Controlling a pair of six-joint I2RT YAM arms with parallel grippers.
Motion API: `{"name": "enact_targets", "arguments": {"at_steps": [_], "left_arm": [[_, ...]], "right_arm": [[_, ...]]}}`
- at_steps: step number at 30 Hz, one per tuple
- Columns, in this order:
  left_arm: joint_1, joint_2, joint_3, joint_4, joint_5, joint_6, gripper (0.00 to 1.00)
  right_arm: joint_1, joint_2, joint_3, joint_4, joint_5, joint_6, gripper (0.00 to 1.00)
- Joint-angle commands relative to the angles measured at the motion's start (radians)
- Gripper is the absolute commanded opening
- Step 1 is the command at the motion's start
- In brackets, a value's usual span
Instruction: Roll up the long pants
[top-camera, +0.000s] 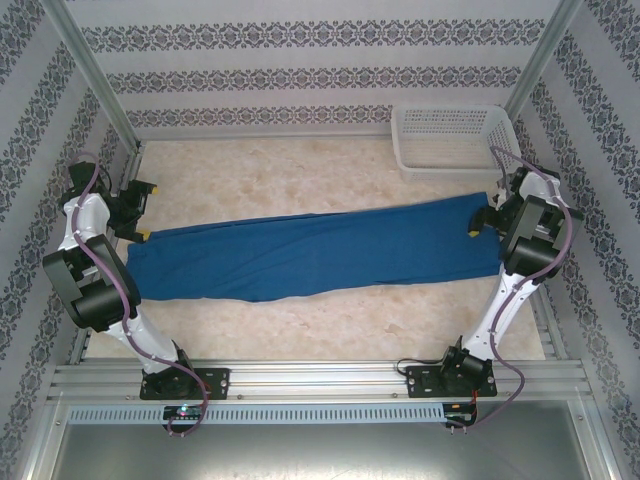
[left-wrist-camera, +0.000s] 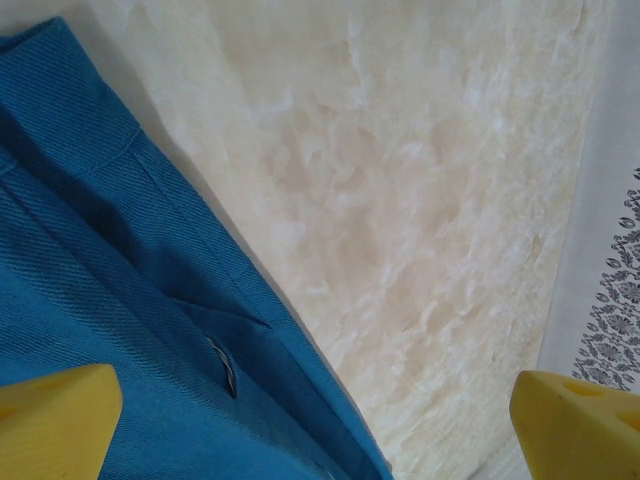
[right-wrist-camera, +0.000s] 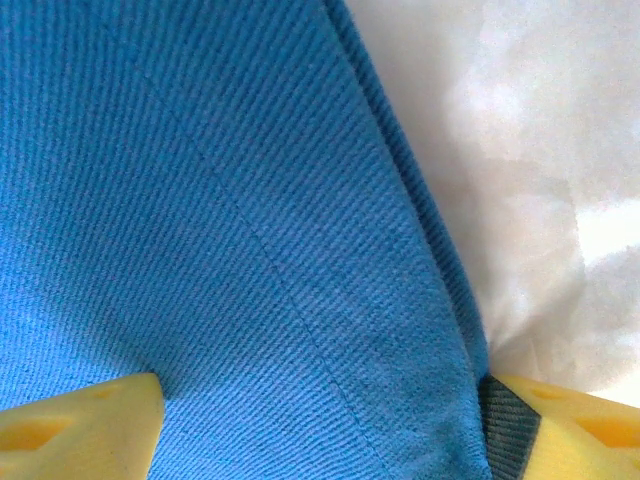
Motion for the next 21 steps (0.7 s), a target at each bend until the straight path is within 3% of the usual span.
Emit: {"name": "enact_targets", "arguments": {"at_steps": [1, 14, 21], "left_arm": [[-0.006, -0.010, -0.001, -0.003, 0.001, 0.015, 1.00], [-0.007, -0.020, 0.006, -0.005, -0.007, 0.010, 1.00], [-0.006, 0.001, 0.023, -0.007, -0.008, 0.010, 1.00]], "right_arm": [[0.034, 0.033, -0.018, 0.014, -0.028, -0.006, 0.84], [0.047, 0.018, 0.142, 0.036, 0.250, -0.028, 0.91], [0.022, 0.081, 0.225, -0.002, 0.191, -0.058, 0.91]]}}
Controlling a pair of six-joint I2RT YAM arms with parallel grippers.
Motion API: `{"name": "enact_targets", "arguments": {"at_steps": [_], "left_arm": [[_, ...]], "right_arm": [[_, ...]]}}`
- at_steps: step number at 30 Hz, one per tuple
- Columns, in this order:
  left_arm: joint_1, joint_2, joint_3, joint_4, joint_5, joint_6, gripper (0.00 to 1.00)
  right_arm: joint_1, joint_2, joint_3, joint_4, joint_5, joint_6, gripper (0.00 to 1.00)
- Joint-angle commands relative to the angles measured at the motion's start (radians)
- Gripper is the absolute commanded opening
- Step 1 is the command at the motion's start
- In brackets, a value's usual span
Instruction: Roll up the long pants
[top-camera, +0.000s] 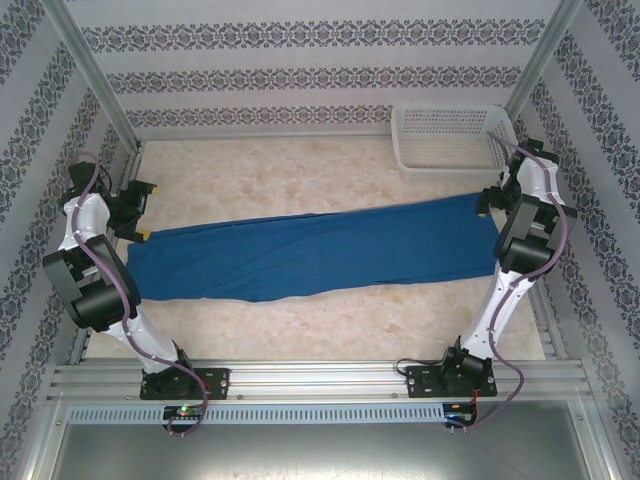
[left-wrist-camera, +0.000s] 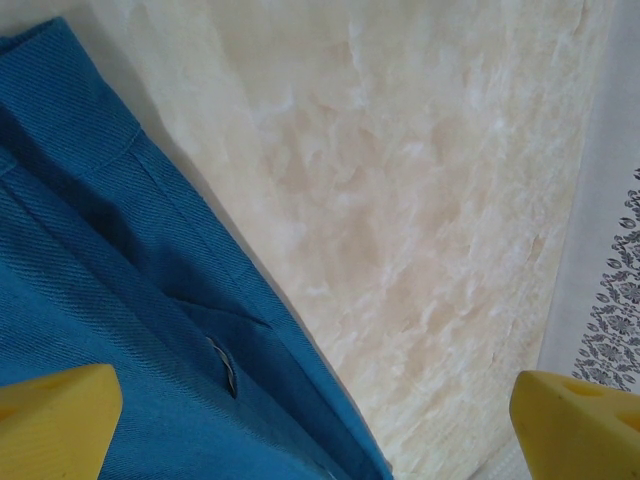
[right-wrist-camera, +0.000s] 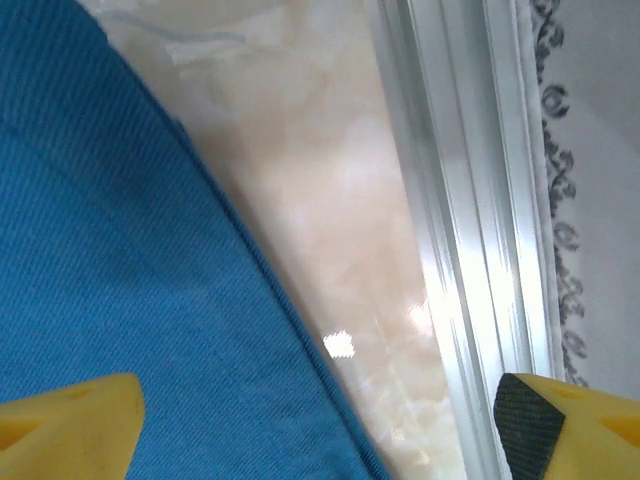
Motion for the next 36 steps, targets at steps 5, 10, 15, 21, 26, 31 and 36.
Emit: {"name": "enact_targets", "arguments": {"at_steps": [5, 10, 15, 21, 26, 31, 36], "left_arm": [[-0.006, 0.007, 0.040, -0.023, -0.013, 0.012, 1.00], [-0.006, 0.006, 0.039, -0.019, -0.019, 0.003, 1.00], [-0.006, 0.007, 0.038, -0.017, -0.017, 0.000, 1.00], [-0.006, -0.001, 0.035, -0.025, -0.020, 0.005, 1.00], [-0.006, 0.003, 0.036, -0.019, -0.013, 0.003, 1.00], [-0.006, 0.007, 0.028, -0.008, -0.002, 0.001, 1.00], [-0.006, 0.000, 0.012, -0.007, -0.007, 0.002, 0.78]], "right_arm": [[-0.030, 0.077, 0.017, -0.049, -0.136, -0.024, 0.89], [-0.027, 0.075, -0.034, -0.043, -0.233, -0.018, 0.86], [-0.015, 0.075, -0.086, -0.039, -0.279, -0.016, 0.85], [0.012, 0.057, -0.150, -0.033, -0.347, 0.005, 0.63], [0.048, 0.008, -0.218, -0.007, -0.345, 0.019, 0.46], [0.053, -0.018, -0.232, -0.035, -0.371, 0.018, 0.14], [0.060, -0.074, -0.246, -0.035, -0.326, 0.050, 0.00]]}}
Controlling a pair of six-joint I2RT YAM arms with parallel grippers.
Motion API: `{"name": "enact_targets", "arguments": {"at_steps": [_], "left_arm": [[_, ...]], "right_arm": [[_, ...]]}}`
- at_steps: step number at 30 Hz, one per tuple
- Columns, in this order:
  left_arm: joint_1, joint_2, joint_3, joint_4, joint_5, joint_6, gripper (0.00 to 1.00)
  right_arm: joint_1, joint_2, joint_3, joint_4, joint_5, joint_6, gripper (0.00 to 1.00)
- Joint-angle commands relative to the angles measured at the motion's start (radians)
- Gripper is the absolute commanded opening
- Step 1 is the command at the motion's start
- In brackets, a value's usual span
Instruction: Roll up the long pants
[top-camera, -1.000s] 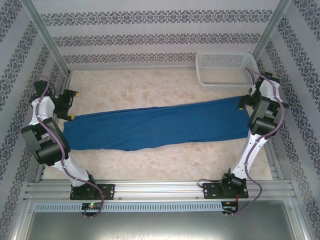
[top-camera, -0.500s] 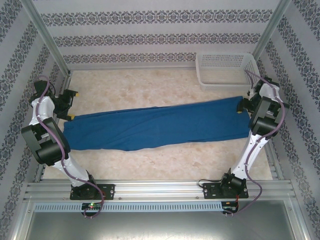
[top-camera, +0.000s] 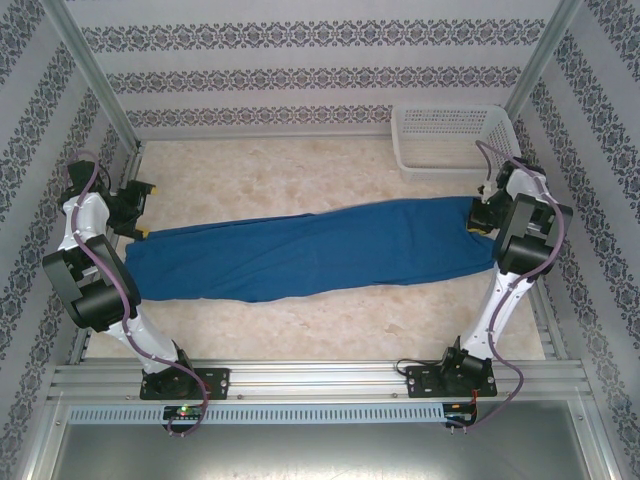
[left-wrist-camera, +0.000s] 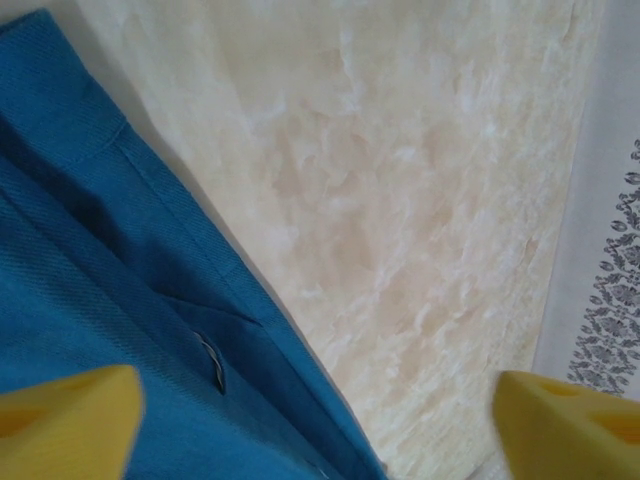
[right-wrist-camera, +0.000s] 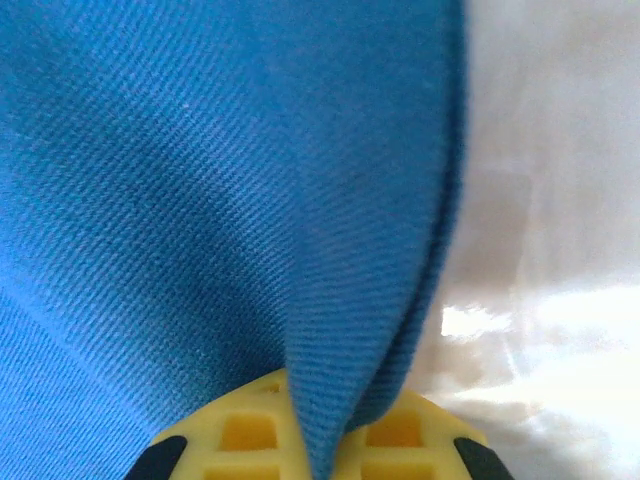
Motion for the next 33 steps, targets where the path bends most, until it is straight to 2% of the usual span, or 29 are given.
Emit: {"name": "enact_targets", "arguments": {"at_steps": [1, 3, 5, 8, 14, 19, 24, 28, 31, 33], "left_arm": [[-0.006, -0.002, -0.002, -0.007, -0.007, 0.002, 0.69], [-0.006, -0.005, -0.010, -0.009, -0.012, 0.000, 0.42], [-0.006, -0.003, -0.009, -0.020, -0.010, 0.004, 0.23], [-0.007, -0.003, 0.000, -0.043, -0.010, 0.011, 0.12], [-0.007, -0.016, 0.026, -0.068, -0.017, 0.018, 0.14], [-0.006, -0.015, 0.052, -0.090, -0.012, 0.022, 0.15], [-0.006, -0.011, 0.087, -0.118, -0.005, 0.032, 0.16], [-0.006, -0.016, 0.109, -0.142, -0.009, 0.049, 0.16], [-0.006, -0.032, 0.095, -0.143, -0.012, 0.046, 0.16], [-0.006, -0.044, 0.081, -0.139, -0.011, 0.040, 0.16]], "right_arm": [[0.026, -0.051, -0.024, -0.077, -0.024, 0.039, 0.00], [0.038, -0.087, -0.005, -0.089, 0.036, 0.064, 0.00], [0.044, -0.113, 0.054, -0.137, 0.097, 0.089, 0.00], [0.046, -0.135, 0.169, -0.224, 0.209, 0.110, 0.00], [0.040, -0.103, 0.462, -0.435, 0.504, 0.113, 0.00], [-0.011, -0.068, 0.662, -0.567, 0.656, 0.178, 0.00], [-0.046, -0.073, 0.731, -0.632, 0.770, 0.241, 0.00], [-0.051, -0.078, 0.751, -0.647, 0.752, 0.252, 0.00], [-0.022, -0.093, 0.744, -0.654, 0.617, 0.255, 0.00], [0.031, -0.108, 0.736, -0.653, 0.535, 0.249, 0.00]]}}
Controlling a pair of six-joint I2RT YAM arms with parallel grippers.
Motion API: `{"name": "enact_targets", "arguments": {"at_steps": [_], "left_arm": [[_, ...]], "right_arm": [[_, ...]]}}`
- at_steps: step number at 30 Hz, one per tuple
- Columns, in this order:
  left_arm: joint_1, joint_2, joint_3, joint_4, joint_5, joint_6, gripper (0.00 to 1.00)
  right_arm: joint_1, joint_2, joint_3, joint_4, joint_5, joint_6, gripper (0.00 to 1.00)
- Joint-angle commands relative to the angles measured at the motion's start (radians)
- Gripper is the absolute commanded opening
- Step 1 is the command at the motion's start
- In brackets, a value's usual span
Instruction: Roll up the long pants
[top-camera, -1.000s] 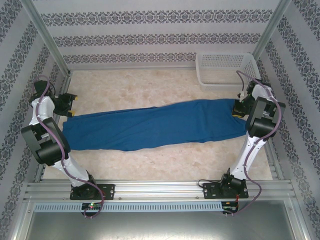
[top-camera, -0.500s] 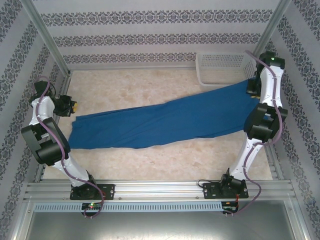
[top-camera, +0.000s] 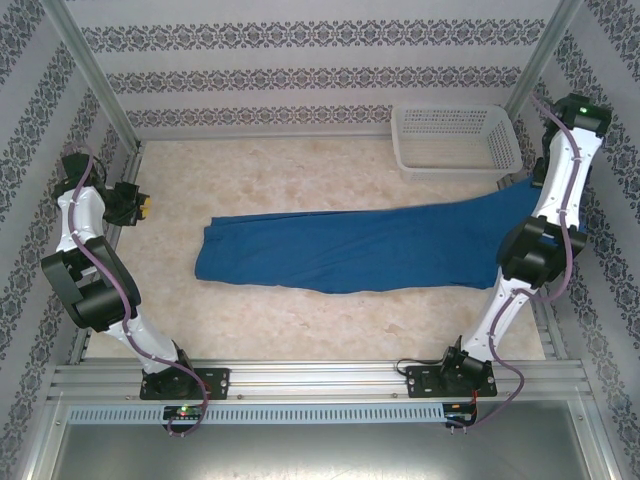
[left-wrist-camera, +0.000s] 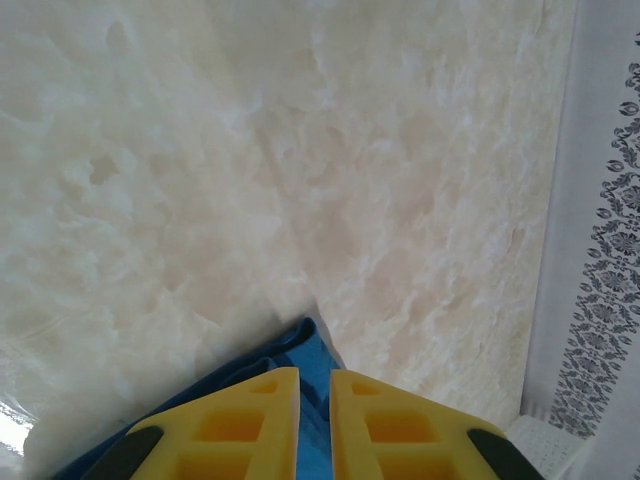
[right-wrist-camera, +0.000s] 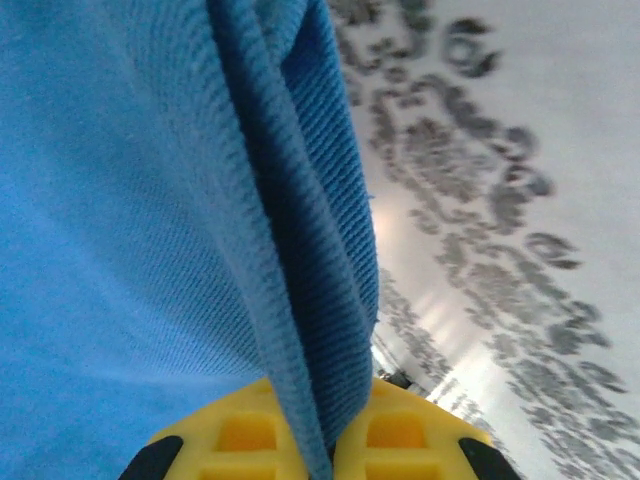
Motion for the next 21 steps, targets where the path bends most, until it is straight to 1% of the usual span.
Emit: {"name": "enact_targets", "arguments": {"at_steps": [1, 3, 6, 9, 11, 15, 17, 21], "left_arm": [[-0.006, -0.048, -0.009, -0.046, -0.010, 0.017, 0.16], [-0.006, -0.057, -0.014, -0.050, -0.012, 0.016, 0.16], [-0.006, -0.069, -0.012, -0.055, -0.012, 0.015, 0.16], [-0.006, -0.077, -0.009, -0.057, -0.013, 0.012, 0.17], [-0.006, -0.080, -0.011, -0.058, -0.011, 0.010, 0.16], [-0.006, -0.088, -0.020, -0.052, -0.011, 0.009, 0.16], [-0.006, -0.091, -0.028, -0.049, -0.009, 0.007, 0.16], [-0.007, -0.097, -0.037, -0.045, -0.003, 0.005, 0.17]], "right_arm": [[0.091, -0.045, 0.016, -0.031, -0.128, 0.026, 0.00], [0.161, -0.054, 0.032, -0.040, -0.203, 0.031, 0.00], [0.261, -0.040, 0.104, -0.083, -0.320, 0.053, 0.00], [0.334, -0.027, 0.163, -0.104, -0.462, 0.084, 0.00], [0.375, -0.030, 0.173, -0.097, -0.561, 0.102, 0.00], [0.465, -0.044, 0.166, -0.042, -0.714, 0.155, 0.00], [0.515, -0.055, 0.135, 0.016, -0.782, 0.190, 0.00], [0.640, -0.056, 0.072, 0.149, -0.863, 0.267, 0.00]]}}
